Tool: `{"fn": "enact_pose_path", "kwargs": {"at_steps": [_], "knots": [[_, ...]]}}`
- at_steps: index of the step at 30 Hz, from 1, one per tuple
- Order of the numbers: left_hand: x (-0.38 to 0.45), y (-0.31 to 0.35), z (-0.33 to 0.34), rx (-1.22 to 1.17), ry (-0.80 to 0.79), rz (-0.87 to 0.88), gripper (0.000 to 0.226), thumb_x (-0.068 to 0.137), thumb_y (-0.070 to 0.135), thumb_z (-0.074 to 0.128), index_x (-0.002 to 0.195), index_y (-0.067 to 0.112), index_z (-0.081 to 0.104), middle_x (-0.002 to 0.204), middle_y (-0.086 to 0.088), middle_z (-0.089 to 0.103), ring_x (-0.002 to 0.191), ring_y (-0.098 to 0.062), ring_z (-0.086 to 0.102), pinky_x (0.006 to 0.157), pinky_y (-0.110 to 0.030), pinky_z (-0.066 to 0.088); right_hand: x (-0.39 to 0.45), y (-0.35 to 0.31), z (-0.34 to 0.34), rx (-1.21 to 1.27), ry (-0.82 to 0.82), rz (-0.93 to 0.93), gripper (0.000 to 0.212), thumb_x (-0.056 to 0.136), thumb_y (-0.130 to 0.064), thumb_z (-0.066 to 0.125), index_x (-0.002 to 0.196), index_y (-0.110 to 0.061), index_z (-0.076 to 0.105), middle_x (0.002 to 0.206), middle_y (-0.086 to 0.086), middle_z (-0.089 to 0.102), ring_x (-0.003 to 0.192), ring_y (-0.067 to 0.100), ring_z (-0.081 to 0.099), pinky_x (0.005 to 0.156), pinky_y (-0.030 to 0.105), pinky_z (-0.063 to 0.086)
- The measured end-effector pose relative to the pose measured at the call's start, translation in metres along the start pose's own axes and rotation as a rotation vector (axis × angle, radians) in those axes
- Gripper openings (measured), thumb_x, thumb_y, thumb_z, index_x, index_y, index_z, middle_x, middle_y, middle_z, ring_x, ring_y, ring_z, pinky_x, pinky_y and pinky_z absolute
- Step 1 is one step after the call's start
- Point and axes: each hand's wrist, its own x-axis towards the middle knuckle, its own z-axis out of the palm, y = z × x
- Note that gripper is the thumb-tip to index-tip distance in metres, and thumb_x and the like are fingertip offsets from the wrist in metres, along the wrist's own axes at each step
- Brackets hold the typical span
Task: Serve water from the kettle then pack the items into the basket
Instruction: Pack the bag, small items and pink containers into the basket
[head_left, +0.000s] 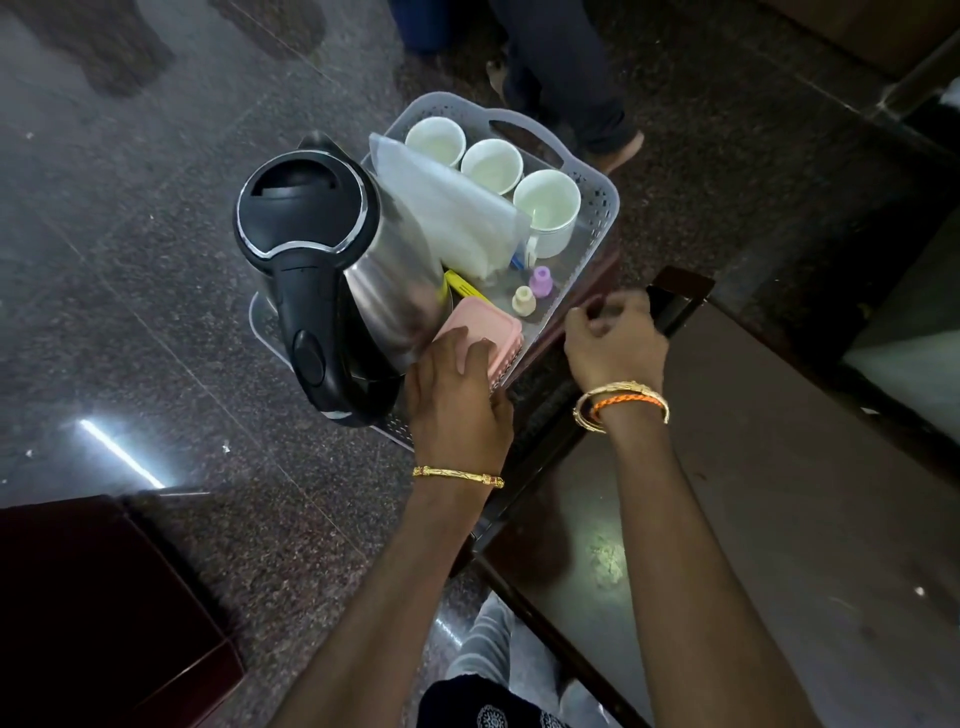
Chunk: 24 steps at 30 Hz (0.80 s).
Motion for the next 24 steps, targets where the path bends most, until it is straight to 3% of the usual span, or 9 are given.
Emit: {"fn": "enact_pose_path", "kwargs": {"at_steps": [2,4,6,10,16,20,24], "knots": [[-0.001,-0.001,0.000,0.013,0.005,0.014,0.048,0.079,0.022,0.061,0.125,0.019,0.048,0.143,-0.006,0.039,0.133,-0.026,0.034,0.109,-0.044,0.030,0.000,0.004,0.008,0.121,-0.251,0.301,0.057,0.077,-0.050,0.064,0.115,-0.015,0.039,0.103,0.014,0.066,0.068,0.028,0.072,0.069,0.032,0.060],[-0.001,-0.003,0.001,0.009,0.006,0.023,0.048,0.078,0.022,0.062,0.125,0.018,0.049,0.143,-0.007,0.039,0.132,-0.027,0.035,0.108,-0.045,0.030,-0.001,0.003,0.021,0.270,-0.371,0.376,0.064,0.081,-0.041,0.066,0.130,-0.013,0.035,0.116,0.016,0.060,0.056,0.024,0.071,0.057,0.036,0.061],[0.000,-0.004,0.000,-0.030,0.002,0.037,0.048,0.077,0.020,0.064,0.123,0.015,0.052,0.142,-0.010,0.041,0.131,-0.030,0.037,0.107,-0.046,0.032,-0.004,-0.001,0.030,0.295,-0.321,0.308,0.055,0.085,-0.024,0.060,0.135,-0.013,0.038,0.119,0.016,0.056,0.058,0.024,0.071,0.055,0.039,0.061],[-0.001,-0.011,-0.001,-0.119,0.006,0.072,0.048,0.071,0.010,0.071,0.117,0.006,0.056,0.136,-0.019,0.046,0.126,-0.038,0.040,0.102,-0.050,0.040,-0.014,-0.006,0.039,0.234,-0.234,0.234,0.040,0.083,-0.018,0.057,0.121,-0.009,0.051,0.118,0.021,0.059,0.095,0.043,0.065,0.084,0.052,0.055],[-0.013,-0.034,-0.005,-0.175,-0.003,0.140,0.044,0.069,0.001,0.070,0.111,0.001,0.057,0.132,-0.022,0.047,0.124,-0.040,0.042,0.099,-0.047,0.043,-0.037,-0.003,0.051,0.305,-0.241,0.343,0.033,0.083,-0.014,0.057,0.115,-0.007,0.052,0.108,0.016,0.061,0.088,0.042,0.067,0.077,0.051,0.058],[-0.021,-0.045,-0.007,-0.222,0.006,0.156,0.038,0.072,-0.005,0.064,0.109,-0.005,0.057,0.131,-0.026,0.046,0.124,-0.042,0.043,0.103,-0.050,0.041,-0.052,-0.001,0.059,0.383,-0.252,0.413,0.030,0.085,-0.012,0.053,0.114,-0.008,0.052,0.091,0.008,0.059,0.071,0.035,0.070,0.064,0.048,0.061],[-0.023,-0.046,-0.008,-0.223,-0.020,0.159,0.039,0.076,-0.004,0.063,0.114,-0.005,0.055,0.135,-0.027,0.043,0.128,-0.044,0.040,0.104,-0.054,0.039,-0.051,-0.001,0.062,0.362,-0.263,0.417,0.034,0.084,-0.015,0.053,0.118,-0.009,0.051,0.110,0.017,0.061,0.084,0.041,0.068,0.073,0.051,0.059]]}}
